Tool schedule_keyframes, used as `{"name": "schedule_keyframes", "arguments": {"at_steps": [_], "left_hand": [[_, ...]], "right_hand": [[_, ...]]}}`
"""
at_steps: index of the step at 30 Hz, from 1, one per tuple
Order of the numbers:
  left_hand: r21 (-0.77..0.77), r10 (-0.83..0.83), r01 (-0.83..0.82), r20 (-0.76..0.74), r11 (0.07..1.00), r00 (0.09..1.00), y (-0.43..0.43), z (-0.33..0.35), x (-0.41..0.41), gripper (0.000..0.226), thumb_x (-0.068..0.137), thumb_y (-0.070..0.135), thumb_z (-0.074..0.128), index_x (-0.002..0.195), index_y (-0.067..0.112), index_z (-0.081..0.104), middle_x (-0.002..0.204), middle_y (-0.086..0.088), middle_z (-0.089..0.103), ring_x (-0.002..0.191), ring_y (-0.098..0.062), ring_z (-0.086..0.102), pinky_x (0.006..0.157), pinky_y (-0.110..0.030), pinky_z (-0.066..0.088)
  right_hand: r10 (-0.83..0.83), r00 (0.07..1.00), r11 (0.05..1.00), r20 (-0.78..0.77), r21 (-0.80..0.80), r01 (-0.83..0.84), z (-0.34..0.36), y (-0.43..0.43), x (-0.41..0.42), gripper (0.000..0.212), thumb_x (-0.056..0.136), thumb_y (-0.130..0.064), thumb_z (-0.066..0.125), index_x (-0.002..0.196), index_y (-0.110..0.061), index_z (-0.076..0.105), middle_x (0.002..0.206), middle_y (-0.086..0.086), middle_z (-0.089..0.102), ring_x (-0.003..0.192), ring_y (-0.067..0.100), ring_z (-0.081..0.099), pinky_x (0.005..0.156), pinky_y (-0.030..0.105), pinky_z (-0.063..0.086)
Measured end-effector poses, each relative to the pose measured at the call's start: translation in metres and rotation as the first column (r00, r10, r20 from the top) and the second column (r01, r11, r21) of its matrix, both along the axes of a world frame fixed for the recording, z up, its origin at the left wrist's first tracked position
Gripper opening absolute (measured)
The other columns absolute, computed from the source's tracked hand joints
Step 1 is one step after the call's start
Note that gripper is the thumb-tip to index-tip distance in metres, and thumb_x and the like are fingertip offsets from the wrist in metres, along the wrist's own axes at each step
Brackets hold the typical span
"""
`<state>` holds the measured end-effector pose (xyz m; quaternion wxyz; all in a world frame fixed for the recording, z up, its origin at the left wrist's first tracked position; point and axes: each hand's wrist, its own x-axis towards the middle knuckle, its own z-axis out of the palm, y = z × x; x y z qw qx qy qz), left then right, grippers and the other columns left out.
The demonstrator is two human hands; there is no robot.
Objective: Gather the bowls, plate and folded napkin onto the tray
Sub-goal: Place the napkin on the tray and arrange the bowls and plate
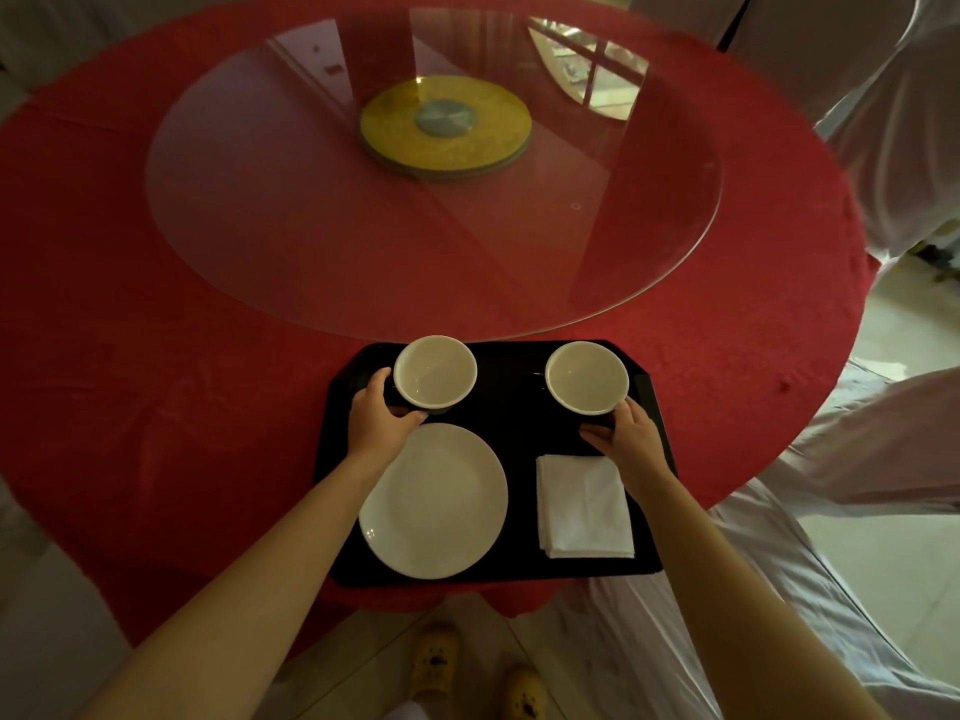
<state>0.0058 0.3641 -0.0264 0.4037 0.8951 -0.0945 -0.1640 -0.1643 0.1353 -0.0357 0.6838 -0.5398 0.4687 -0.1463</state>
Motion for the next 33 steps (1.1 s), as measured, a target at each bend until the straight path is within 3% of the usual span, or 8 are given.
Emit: {"name": "schedule_keyframes", "arguments": {"at_steps": [15, 17, 18, 21, 23, 25, 29, 33], "left_hand": [[-0.004, 0.014, -0.014, 0.008, 1.0, 1.0, -0.008, 0.0, -0.006, 0.084, 0.071, 0.016, 0.077, 0.14, 0.013, 0.03, 0.143, -0.019, 0.037, 0.129, -0.031, 0.041, 0.102, -0.039, 0.037], [-0.045, 0.016, -0.016, 0.001, 0.999, 1.0, -0.005, 0.001, -0.009, 0.092, 0.072, 0.013, 0.076, 0.144, 0.014, 0.019, 0.148, -0.016, 0.03, 0.134, -0.029, 0.035, 0.107, -0.039, 0.034], [-0.067, 0.016, -0.016, 0.0, 0.998, 1.0, -0.003, 0.001, -0.012, 0.093, 0.073, 0.011, 0.075, 0.145, 0.015, 0.016, 0.15, -0.014, 0.028, 0.134, -0.03, 0.036, 0.109, -0.04, 0.035], [-0.025, -0.03, 0.032, 0.05, 0.999, 0.998, 0.012, -0.004, -0.034, 0.084, 0.079, 0.009, 0.069, 0.145, 0.016, 0.017, 0.153, -0.014, 0.022, 0.136, -0.031, 0.035, 0.109, -0.046, 0.038], [0.152, -0.162, 0.141, 0.133, 0.978, 0.978, 0.022, -0.011, -0.059, 0.078, 0.08, 0.016, 0.067, 0.143, 0.014, 0.022, 0.155, -0.014, 0.019, 0.14, -0.031, 0.026, 0.113, -0.043, 0.031], [0.326, -0.32, 0.244, 0.207, 0.914, 0.924, 0.029, -0.021, -0.079, 0.077, 0.08, 0.027, 0.066, 0.143, 0.013, 0.024, 0.155, -0.013, 0.018, 0.141, -0.029, 0.021, 0.116, -0.041, 0.021], [0.441, -0.41, 0.31, 0.149, 0.842, 0.9, 0.032, -0.029, -0.092, 0.076, 0.085, 0.038, 0.056, 0.145, 0.015, 0.016, 0.157, -0.011, 0.009, 0.145, -0.024, 0.008, 0.12, -0.039, 0.006], [0.4, -0.431, 0.353, 0.122, 0.846, 0.894, 0.028, -0.02, -0.09, 0.066, 0.09, 0.034, 0.049, 0.145, 0.014, 0.017, 0.158, -0.009, 0.008, 0.145, -0.021, 0.008, 0.12, -0.038, 0.006]], "right_hand": [[0.004, 1.0, 0.999, 0.015, 0.046, -0.004, 0.004, 0.001, 0.002, 0.037, 0.099, -0.019, 0.034, 0.134, -0.011, 0.043, 0.129, 0.014, 0.052, 0.095, 0.025, 0.065, 0.082, 0.037, 0.054], [-0.003, 0.997, 0.999, -0.077, -0.049, -0.001, 0.007, 0.004, 0.0, 0.036, 0.099, -0.02, 0.034, 0.132, -0.007, 0.044, 0.12, 0.014, 0.056, 0.089, 0.023, 0.064, 0.082, 0.039, 0.055], [-0.002, 0.986, 0.983, -0.169, -0.183, -0.03, 0.008, 0.008, -0.002, 0.036, 0.099, -0.02, 0.034, 0.129, -0.005, 0.046, 0.114, 0.013, 0.059, 0.087, 0.022, 0.064, 0.079, 0.039, 0.055], [-0.014, 0.932, 0.774, -0.362, -0.594, -0.219, 0.008, 0.032, -0.019, 0.029, 0.095, -0.018, 0.042, 0.116, -0.004, 0.054, 0.102, 0.009, 0.062, 0.088, 0.02, 0.057, 0.072, 0.034, 0.048], [0.06, 0.876, 0.603, -0.478, -0.683, -0.413, -0.001, 0.053, -0.032, 0.035, 0.093, -0.02, 0.049, 0.125, -0.007, 0.051, 0.122, 0.011, 0.059, 0.114, 0.027, 0.049, 0.094, 0.039, 0.044], [0.114, 0.769, 0.478, -0.629, -0.644, -0.597, -0.012, 0.068, -0.042, 0.05, 0.092, -0.031, 0.052, 0.136, -0.012, 0.041, 0.142, 0.008, 0.044, 0.133, 0.029, 0.032, 0.11, 0.042, 0.029], [0.149, 0.675, 0.439, -0.723, -0.563, -0.7, -0.02, 0.076, -0.047, 0.062, 0.092, -0.045, 0.044, 0.144, -0.017, 0.026, 0.154, 0.005, 0.025, 0.144, 0.027, 0.01, 0.117, 0.041, 0.01], [0.157, 0.652, 0.412, -0.742, -0.551, -0.726, -0.016, 0.078, -0.048, 0.062, 0.094, -0.046, 0.04, 0.145, -0.016, 0.024, 0.155, 0.006, 0.023, 0.144, 0.027, 0.011, 0.118, 0.041, 0.009]]}}
